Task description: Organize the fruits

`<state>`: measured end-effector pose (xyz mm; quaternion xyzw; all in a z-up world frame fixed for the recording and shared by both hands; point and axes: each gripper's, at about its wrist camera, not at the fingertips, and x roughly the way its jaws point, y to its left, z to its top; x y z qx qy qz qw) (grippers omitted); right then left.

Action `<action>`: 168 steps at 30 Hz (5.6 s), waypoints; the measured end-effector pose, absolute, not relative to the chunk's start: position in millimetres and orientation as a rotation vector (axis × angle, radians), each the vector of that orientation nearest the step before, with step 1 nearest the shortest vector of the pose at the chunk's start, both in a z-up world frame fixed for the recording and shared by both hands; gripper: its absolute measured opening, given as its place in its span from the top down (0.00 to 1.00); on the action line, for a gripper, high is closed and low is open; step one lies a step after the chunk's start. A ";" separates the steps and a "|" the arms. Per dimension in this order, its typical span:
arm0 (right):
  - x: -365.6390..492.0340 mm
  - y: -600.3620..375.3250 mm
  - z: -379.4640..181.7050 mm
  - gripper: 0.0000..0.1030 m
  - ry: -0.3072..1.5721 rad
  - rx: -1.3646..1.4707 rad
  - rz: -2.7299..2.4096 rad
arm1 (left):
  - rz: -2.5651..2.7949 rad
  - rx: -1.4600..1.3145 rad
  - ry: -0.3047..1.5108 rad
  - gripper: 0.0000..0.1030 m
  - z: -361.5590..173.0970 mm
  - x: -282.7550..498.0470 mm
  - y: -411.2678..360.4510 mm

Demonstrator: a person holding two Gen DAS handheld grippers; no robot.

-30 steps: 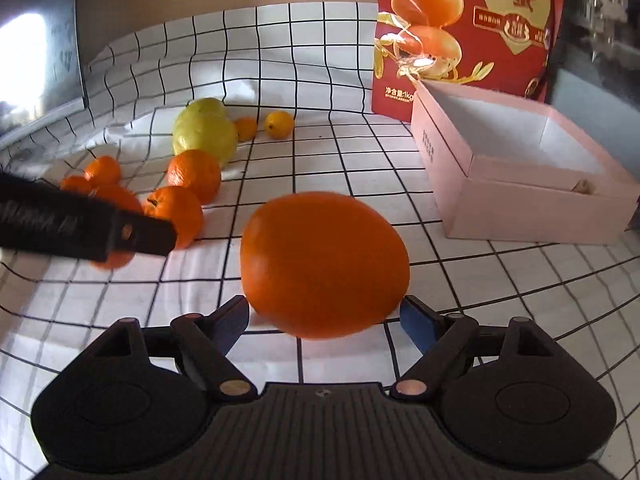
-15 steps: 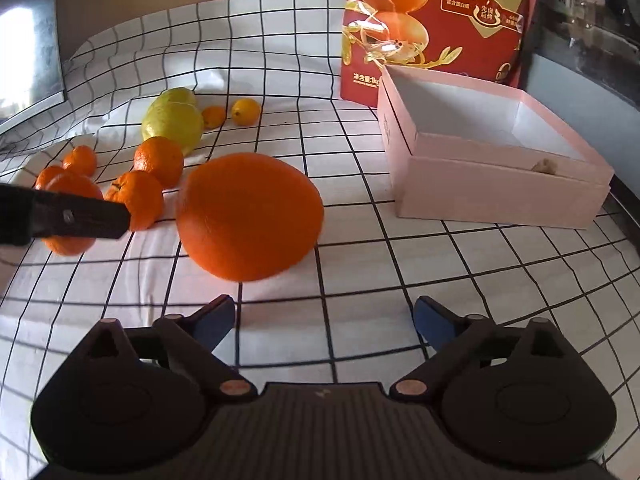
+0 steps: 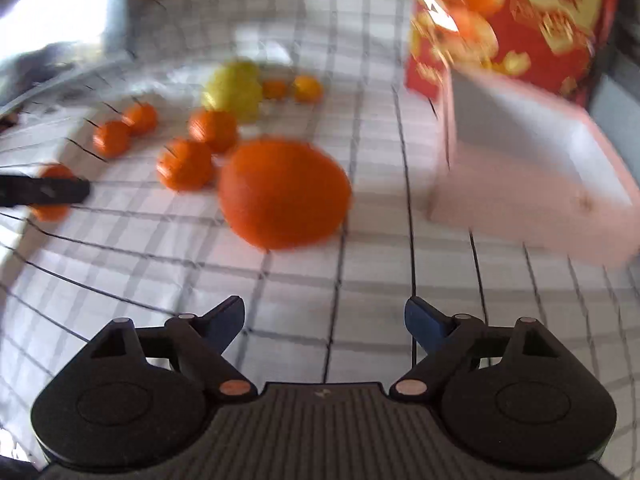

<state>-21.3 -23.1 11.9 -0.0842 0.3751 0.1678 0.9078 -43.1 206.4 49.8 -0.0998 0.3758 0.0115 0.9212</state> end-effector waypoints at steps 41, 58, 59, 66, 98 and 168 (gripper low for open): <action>-12.0 -50.7 -7.2 0.22 0.813 -0.133 0.361 | -0.077 -0.225 0.920 0.55 30.4 -65.1 136.8; -26.2 -104.0 2.7 0.29 0.834 -0.047 0.339 | -0.312 -0.166 0.946 0.55 25.6 -37.7 62.7; -26.0 -111.3 3.3 0.29 0.836 -0.035 0.325 | -0.321 -0.162 0.944 0.55 26.9 -34.4 58.0; -16.3 -160.7 35.4 0.29 0.752 -0.016 0.272 | -0.407 -0.207 0.845 0.55 66.2 22.3 28.0; 51.8 -142.6 56.1 0.21 0.599 -0.147 0.281 | 0.009 -0.328 0.735 0.54 55.5 48.1 126.4; 154.9 107.9 25.3 0.36 0.793 -0.264 0.440 | 0.022 -0.332 0.849 0.53 23.7 -72.1 205.0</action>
